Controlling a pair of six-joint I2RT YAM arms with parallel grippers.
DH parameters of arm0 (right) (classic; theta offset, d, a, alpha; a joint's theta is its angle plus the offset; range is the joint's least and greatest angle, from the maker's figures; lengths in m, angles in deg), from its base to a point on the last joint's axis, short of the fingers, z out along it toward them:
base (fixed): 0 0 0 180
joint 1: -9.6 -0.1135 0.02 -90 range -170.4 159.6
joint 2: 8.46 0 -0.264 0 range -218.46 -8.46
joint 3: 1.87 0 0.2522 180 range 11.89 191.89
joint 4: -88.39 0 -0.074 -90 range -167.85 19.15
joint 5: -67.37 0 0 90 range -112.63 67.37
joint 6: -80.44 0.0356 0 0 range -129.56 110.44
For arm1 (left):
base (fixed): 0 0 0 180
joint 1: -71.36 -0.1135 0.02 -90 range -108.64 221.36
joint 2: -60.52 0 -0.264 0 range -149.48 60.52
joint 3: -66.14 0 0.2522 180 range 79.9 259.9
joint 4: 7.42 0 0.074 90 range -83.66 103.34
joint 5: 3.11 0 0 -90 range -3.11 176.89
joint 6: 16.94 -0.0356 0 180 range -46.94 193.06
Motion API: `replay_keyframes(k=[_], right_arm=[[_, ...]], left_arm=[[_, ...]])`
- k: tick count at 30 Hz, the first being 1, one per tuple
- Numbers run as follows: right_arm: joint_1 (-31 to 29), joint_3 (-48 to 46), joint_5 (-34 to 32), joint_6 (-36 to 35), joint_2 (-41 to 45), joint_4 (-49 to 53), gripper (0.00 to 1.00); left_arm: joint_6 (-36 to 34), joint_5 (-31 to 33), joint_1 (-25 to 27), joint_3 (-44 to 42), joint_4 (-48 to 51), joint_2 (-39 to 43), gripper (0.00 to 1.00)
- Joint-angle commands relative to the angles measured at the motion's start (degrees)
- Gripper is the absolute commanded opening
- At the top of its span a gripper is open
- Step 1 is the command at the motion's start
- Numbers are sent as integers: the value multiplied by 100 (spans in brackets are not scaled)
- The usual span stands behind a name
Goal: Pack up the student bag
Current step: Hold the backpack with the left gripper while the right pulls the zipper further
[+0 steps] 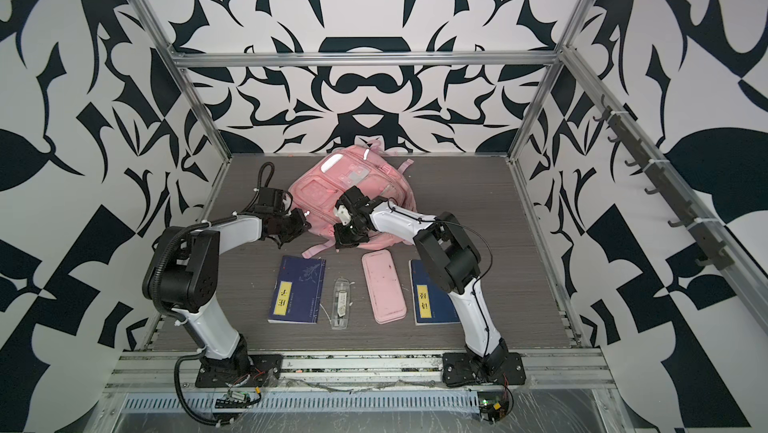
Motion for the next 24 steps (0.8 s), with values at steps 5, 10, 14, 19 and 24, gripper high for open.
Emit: replay_keyframes(k=[5, 10, 14, 19, 24], right_arm=[[-215, 1414, 168, 60, -536, 191, 0], [-216, 2166, 224, 216, -1000, 264, 0], [-221, 2667, 263, 232, -1271, 421, 0], [-171, 2958, 269, 213, -1421, 464, 0], [-204, 3334, 571, 225, -1620, 605, 0]], left_arm=[[139, -80, 6, -242, -92, 230, 0], [235, -8, -35, -443, -176, 339, 0], [353, -23, -148, -598, -310, 413, 0], [576, -1, -250, -865, -531, 553, 0], [1021, -283, -221, -1036, -1130, 363, 0]])
